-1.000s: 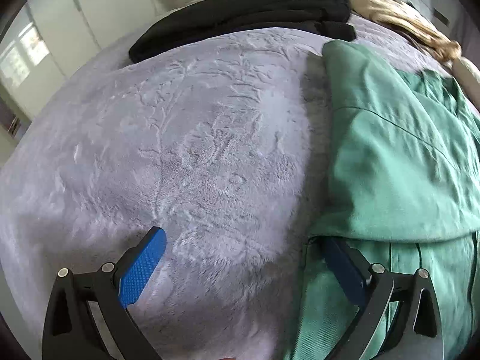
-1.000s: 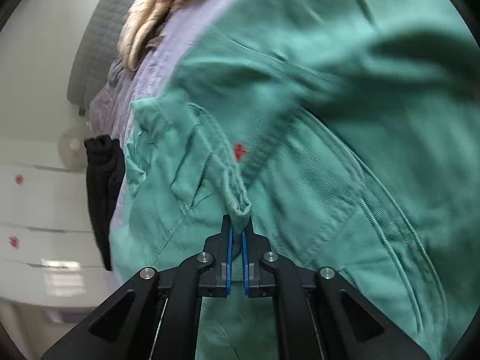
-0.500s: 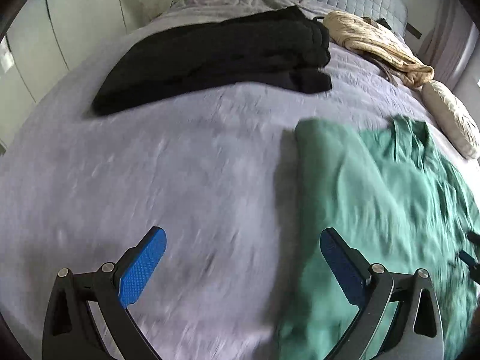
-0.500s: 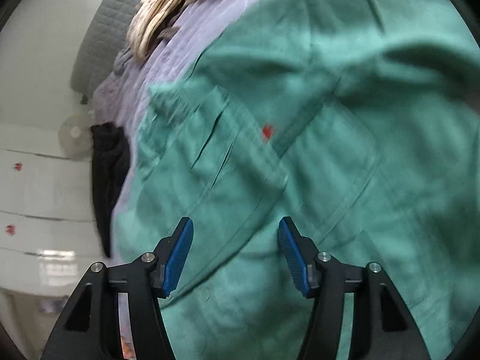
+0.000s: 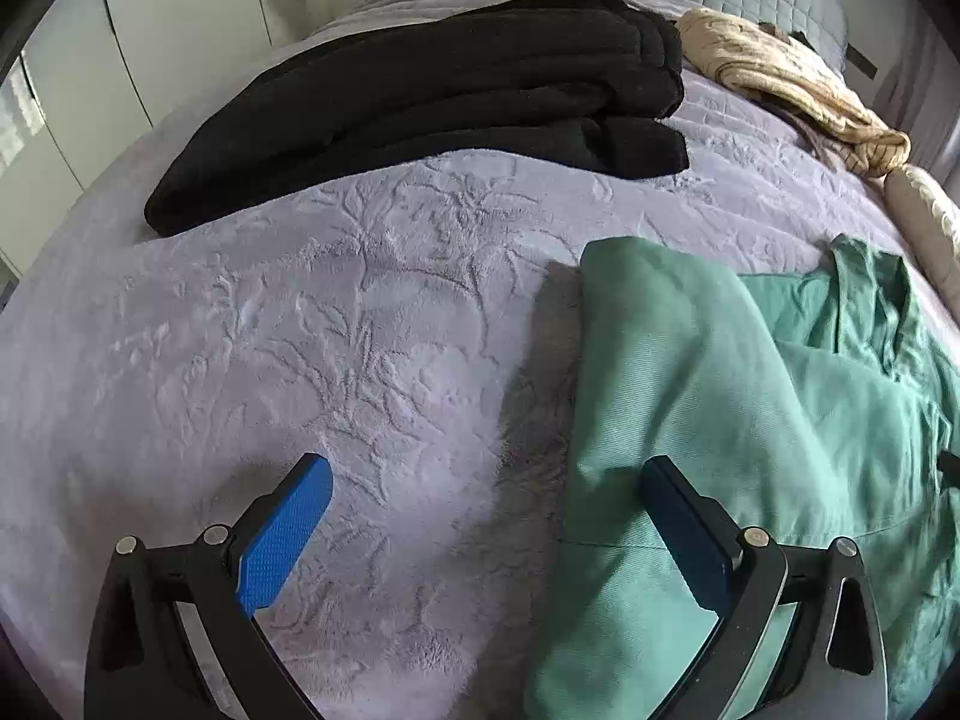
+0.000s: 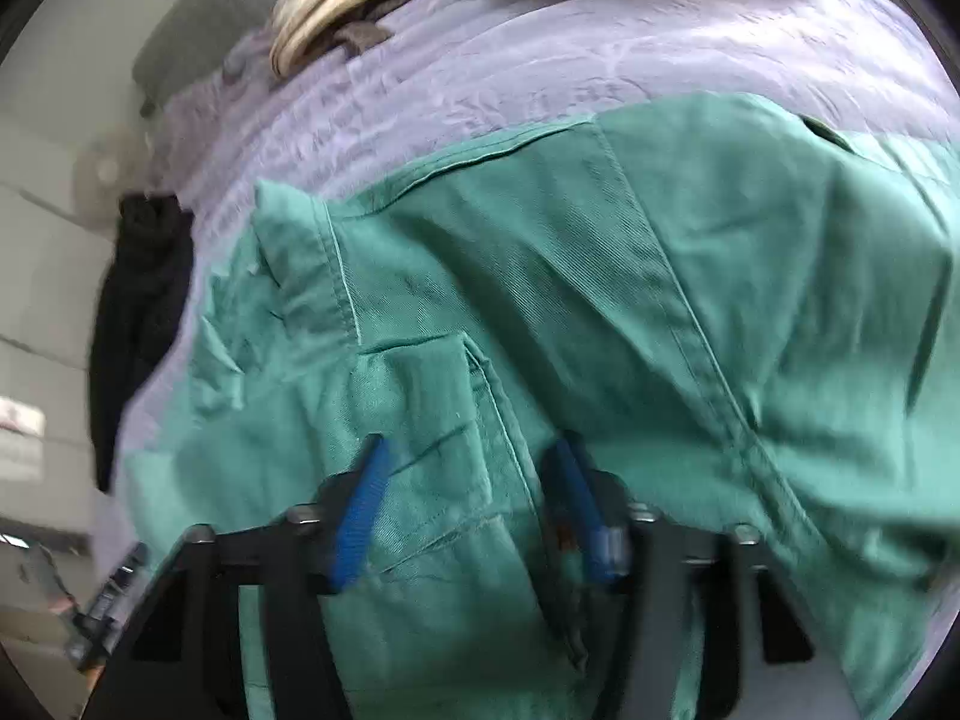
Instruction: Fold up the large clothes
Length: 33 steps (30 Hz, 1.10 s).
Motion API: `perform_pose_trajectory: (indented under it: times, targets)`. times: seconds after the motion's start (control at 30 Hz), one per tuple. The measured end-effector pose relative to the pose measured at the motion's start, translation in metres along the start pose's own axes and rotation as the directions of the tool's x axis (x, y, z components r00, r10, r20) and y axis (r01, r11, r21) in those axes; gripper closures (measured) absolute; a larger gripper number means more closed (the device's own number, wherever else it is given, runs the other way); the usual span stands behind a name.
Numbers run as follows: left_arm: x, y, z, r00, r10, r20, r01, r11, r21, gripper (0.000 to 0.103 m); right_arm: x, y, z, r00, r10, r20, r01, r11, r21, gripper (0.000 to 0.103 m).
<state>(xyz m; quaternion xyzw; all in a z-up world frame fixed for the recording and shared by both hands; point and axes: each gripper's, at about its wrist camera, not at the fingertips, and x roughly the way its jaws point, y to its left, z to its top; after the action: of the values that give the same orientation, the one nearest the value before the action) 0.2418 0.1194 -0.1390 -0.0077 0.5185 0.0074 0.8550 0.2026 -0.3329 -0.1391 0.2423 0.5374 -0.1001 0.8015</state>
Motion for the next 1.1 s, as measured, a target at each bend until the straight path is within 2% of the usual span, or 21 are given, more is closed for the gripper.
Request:
perform_pose_trajectory:
  times: [0.07, 0.13, 0.17, 0.2, 0.23, 0.3, 0.37, 0.5, 0.67, 0.73, 0.77, 0.8, 0.83, 0.9, 0.97, 1.07, 1.1]
  targets:
    - [0.007, -0.003, -0.002, 0.999, 0.045, 0.008, -0.045, 0.999, 0.028, 0.0, -0.013, 0.009, -0.002, 0.999, -0.015, 0.049, 0.018, 0.998, -0.062, 0.095]
    - [0.014, -0.002, -0.004, 0.997, 0.075, 0.007, -0.075, 0.997, 0.036, 0.0, -0.02, 0.008, -0.002, 0.994, -0.06, 0.093, 0.069, 0.993, -0.097, 0.096]
    - [0.017, -0.003, -0.005, 0.996, 0.084, 0.004, -0.084, 0.996, 0.036, 0.0, -0.018, 0.003, 0.0, 0.992, -0.094, 0.09, 0.102, 0.991, -0.091, 0.102]
    - [0.021, -0.003, -0.006, 0.996, 0.086, 0.003, -0.086, 0.995, 0.042, 0.0, -0.013, -0.005, 0.001, 0.988, -0.137, 0.076, 0.142, 0.987, -0.075, 0.102]
    - [0.023, -0.003, -0.007, 0.996, 0.093, 0.005, -0.093, 0.994, 0.054, 0.0, -0.009, -0.017, 0.001, 0.988, -0.145, 0.061, 0.148, 0.988, -0.047, 0.103]
    - [0.022, -0.002, -0.007, 0.994, 0.108, 0.003, -0.108, 0.992, 0.07, 0.0, -0.008, -0.036, 0.0, 0.997, -0.062, 0.046, 0.061, 0.998, 0.015, 0.103]
    - [0.015, 0.0, -0.002, 0.994, 0.108, -0.008, -0.107, 0.991, 0.079, 0.0, -0.018, -0.039, -0.002, 0.997, -0.067, 0.045, 0.065, 0.997, 0.032, 0.103]
    - [-0.02, 0.012, 0.0, 0.998, 0.063, 0.011, -0.064, 0.994, 0.088, 0.0, -0.043, -0.025, -0.015, 0.997, -0.034, 0.063, 0.035, 0.999, -0.014, 0.1]
    - [-0.041, 0.004, -0.026, 1.0, 0.014, -0.012, -0.011, 0.983, 0.184, 0.0, -0.057, -0.004, -0.046, 0.997, 0.08, 0.023, -0.079, 0.995, -0.059, 0.1]
    - [-0.035, -0.001, -0.04, 0.998, 0.064, -0.023, -0.056, 0.967, 0.249, 0.0, -0.047, 0.003, -0.06, 0.997, 0.077, -0.012, -0.077, 0.993, -0.09, 0.1]
    - [-0.026, -0.001, -0.052, 0.992, 0.122, -0.032, -0.108, 0.952, 0.287, 0.0, -0.039, 0.004, -0.064, 0.998, 0.056, -0.026, -0.058, 0.994, -0.095, 0.1]
    - [-0.022, 0.002, -0.059, 0.989, 0.142, -0.042, -0.123, 0.946, 0.298, 0.0, -0.031, 0.001, -0.069, 0.999, 0.027, -0.045, -0.031, 0.996, -0.087, 0.1]
    - [-0.018, 0.009, -0.066, 0.989, 0.137, -0.053, -0.115, 0.949, 0.295, 0.0, -0.024, -0.005, -0.074, 0.998, 0.027, -0.064, -0.03, 0.998, -0.059, 0.101]
    - [-0.019, 0.026, -0.073, 0.995, 0.086, -0.059, -0.07, 0.968, 0.242, 0.0, -0.024, -0.017, -0.08, 0.995, 0.08, -0.053, -0.08, 0.997, 0.012, 0.101]
    - [-0.023, 0.037, -0.072, 0.995, 0.067, -0.075, -0.051, 0.978, 0.201, 0.0, -0.028, -0.021, -0.086, 0.995, 0.074, -0.068, -0.073, 0.997, 0.018, 0.101]
    - [-0.032, 0.042, -0.072, 0.994, 0.091, -0.067, -0.075, 0.975, 0.211, 0.0, -0.04, -0.024, -0.098, 0.995, 0.063, -0.077, -0.062, 0.998, 0.015, 0.1]
    - [-0.036, 0.042, -0.073, 0.989, 0.132, -0.061, -0.115, 0.967, 0.227, 0.0, -0.044, -0.026, -0.102, 0.995, 0.067, -0.08, -0.064, 0.998, 0.028, 0.1]
